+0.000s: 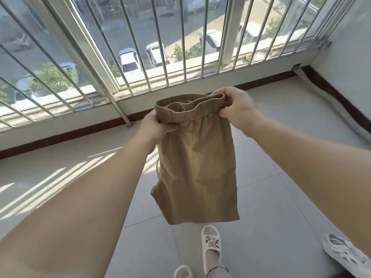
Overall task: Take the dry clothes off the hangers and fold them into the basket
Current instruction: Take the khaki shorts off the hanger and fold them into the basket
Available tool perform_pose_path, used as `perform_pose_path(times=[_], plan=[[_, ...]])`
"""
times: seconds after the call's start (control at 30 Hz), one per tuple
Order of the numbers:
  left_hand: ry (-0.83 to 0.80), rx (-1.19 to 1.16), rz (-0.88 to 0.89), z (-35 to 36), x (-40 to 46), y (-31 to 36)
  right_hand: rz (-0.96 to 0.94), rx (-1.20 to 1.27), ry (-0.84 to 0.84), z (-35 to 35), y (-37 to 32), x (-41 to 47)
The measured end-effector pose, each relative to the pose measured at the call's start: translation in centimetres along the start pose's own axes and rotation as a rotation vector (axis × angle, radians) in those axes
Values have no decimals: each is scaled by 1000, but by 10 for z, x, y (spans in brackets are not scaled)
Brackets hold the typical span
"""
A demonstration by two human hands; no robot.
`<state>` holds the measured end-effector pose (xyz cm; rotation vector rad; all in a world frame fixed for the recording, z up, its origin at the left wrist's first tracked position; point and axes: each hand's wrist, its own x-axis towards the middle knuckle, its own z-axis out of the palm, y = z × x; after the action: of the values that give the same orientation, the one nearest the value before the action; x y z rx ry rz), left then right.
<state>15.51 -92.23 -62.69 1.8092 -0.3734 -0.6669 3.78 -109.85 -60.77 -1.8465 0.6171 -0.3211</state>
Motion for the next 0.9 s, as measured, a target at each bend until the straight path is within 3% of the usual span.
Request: perform_pose_path(times=[0.43,0.9], plan=[[82,28,-53,32,153,-82,57,-143,-33,32,108,137],[34,114,58,62,231,-188,78,-221,89,78,223,167]])
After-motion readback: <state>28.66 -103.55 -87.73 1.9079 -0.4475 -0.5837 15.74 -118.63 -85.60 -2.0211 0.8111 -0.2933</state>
